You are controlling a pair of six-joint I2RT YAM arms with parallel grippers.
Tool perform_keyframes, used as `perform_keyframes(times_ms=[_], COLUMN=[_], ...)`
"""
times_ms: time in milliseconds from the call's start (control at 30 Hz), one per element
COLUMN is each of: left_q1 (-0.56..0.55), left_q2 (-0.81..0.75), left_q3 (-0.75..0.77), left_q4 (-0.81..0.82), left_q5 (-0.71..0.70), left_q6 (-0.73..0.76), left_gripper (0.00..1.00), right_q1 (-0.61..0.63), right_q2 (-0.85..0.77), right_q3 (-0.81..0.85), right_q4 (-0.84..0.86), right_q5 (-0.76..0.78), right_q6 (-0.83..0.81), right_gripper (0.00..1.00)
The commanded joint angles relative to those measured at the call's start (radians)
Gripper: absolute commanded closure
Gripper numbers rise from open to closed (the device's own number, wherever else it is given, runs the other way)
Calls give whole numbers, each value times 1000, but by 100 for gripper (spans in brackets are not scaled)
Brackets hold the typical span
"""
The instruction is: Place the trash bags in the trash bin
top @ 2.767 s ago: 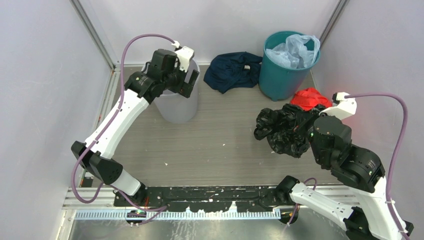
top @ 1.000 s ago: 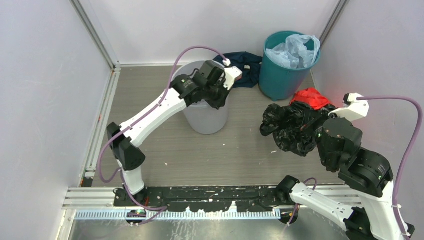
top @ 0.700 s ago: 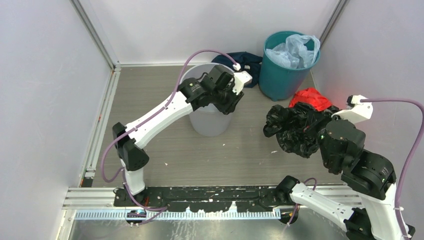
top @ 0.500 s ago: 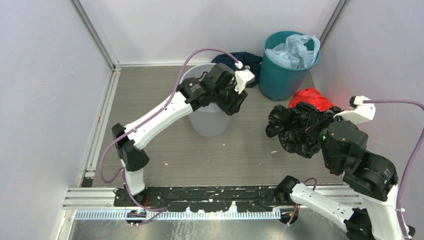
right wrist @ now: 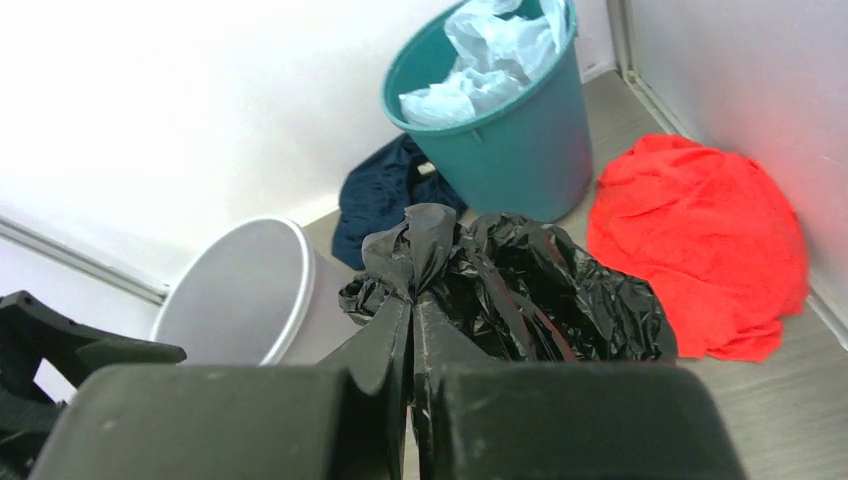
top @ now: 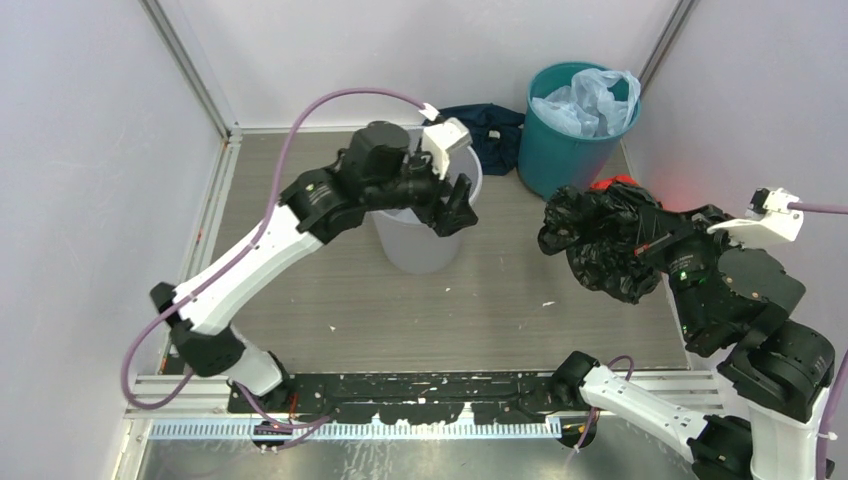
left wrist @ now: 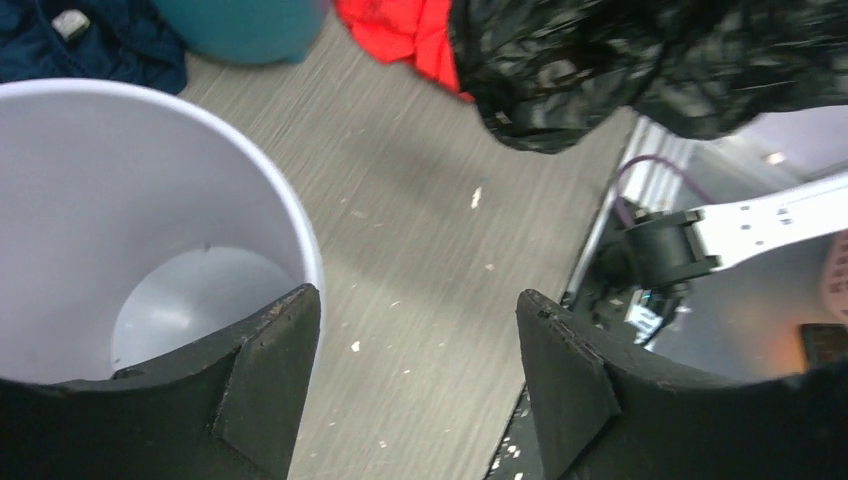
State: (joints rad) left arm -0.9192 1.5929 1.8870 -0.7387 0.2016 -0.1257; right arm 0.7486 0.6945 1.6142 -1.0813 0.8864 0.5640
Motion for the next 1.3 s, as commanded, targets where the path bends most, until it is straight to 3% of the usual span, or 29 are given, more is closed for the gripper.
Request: perform_keyframes(times_ms=[0,133,400,933,1267], left_q1=[0,0,0,0,0], left_q2=[-126,-191,-287,-482,-512], left_q3=[-104,-221,-408,-692,-752], left_q4=[222,372,598,904,964], left_q5=[127,189,171,-28,-85], left_q6=[-111,-203,-339,-444,-467], left_gripper=[24,16,13,12,12], right_q1=[-2,-2,-2,-2,-1], right_q2=[31,56,108,141,129], right_q3=[38,67,119,118,114], right_q4=[136,204,303,440,471], right_q5=[-57,-125,-265,-438,-474], right_q6=[-30,-27,12,109,136], right_gripper=[93,94,96,96,96])
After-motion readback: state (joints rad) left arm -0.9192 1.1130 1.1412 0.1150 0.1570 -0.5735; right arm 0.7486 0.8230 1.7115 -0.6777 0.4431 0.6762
